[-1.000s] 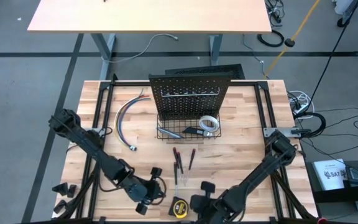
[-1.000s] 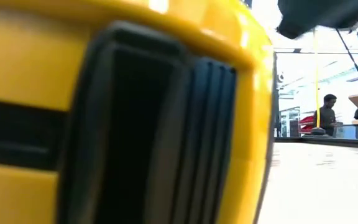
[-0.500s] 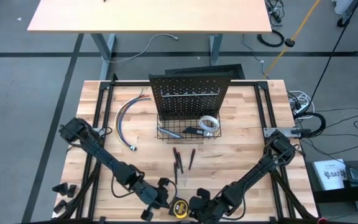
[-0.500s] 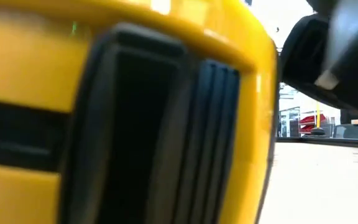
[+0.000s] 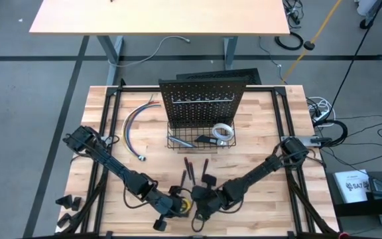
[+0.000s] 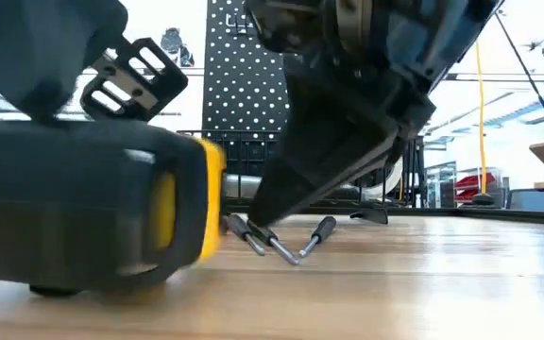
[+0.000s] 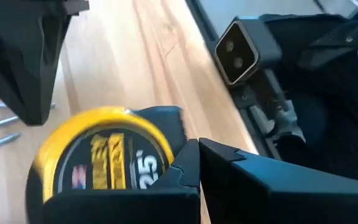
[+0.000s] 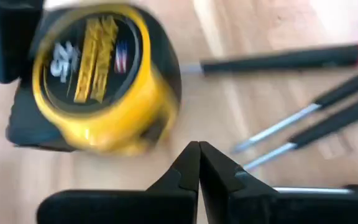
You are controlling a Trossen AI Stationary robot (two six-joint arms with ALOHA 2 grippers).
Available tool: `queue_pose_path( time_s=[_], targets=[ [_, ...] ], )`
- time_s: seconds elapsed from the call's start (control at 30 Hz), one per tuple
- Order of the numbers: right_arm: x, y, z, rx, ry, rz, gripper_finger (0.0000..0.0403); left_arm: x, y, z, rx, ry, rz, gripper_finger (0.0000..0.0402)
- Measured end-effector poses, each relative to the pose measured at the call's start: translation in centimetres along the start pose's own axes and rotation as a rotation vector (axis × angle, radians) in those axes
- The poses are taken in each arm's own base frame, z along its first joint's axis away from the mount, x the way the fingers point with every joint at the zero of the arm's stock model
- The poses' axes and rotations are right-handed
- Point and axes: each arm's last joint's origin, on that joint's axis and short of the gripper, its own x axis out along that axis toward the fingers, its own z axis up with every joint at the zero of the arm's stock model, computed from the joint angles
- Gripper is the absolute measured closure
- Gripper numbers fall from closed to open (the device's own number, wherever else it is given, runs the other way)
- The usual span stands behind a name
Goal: Hang tools onto peg board
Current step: Hang the tape measure onto the wire basket on the pegboard
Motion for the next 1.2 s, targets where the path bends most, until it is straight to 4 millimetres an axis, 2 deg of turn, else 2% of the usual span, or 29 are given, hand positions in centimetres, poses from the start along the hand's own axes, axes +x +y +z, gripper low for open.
queue_pose_path(
  time_s=[0.1,0.2,0.33,0.47,0.57,0.7,0.8,0.93,1.0,1.1,1.2],
  targets=[
    [-0.1,-1.3,0.4,-0.047,0.053,-0.044,0.0403,-0.2,0.6,0.0,-0.010,0.033,0.012,0.0401],
    [-2.0,-2.1,1.4,-0.074,0.075,-0.088,0.0403,-1.3,1.0,0.5,-0.002,0.040,0.005,0.0401],
    [-5.4,-2.8,2.5,-0.121,0.053,-0.144,0.0403,-4.8,1.1,1.7,0.036,0.032,0.048,0.0401],
    [-7.3,-4.8,1.8,-0.083,-0.028,-0.090,0.0403,-8.0,1.1,1.8,0.059,0.030,0.174,0.0401],
    [-7.1,-6.5,0.1,0.001,-0.124,0.073,0.0403,-9.4,1.3,0.7,0.006,-0.041,0.188,0.0401],
    [-7.1,-7.3,-1.2,0.030,-0.380,0.369,0.0403,-10.1,1.8,-1.9,-0.087,-0.171,0.138,0.0402],
    [-7.1,-7.8,-1.7,0.045,-0.467,0.419,0.0403,-10.2,1.9,-3.7,-0.036,-0.238,0.132,0.0402],
    [-7.0,-8.0,-1.3,0.111,-0.467,0.427,0.0403,-9.6,2.1,-5.8,0.104,-0.190,0.220,0.0401],
    [-7.0,-7.9,-1.1,0.167,-0.456,0.444,0.0403,-9.4,2.2,-5.6,-0.010,-0.227,0.229,0.0400],
    [-7.0,-7.7,-1.2,0.233,-0.406,0.502,0.0403,-9.4,3.1,-4.8,-0.377,-0.317,0.212,0.0391],
    [-7.1,-7.6,-1.4,0.301,-0.366,0.536,0.0403,-9.4,3.9,-4.5,-0.670,-0.309,0.116,0.0389]
  ],
)
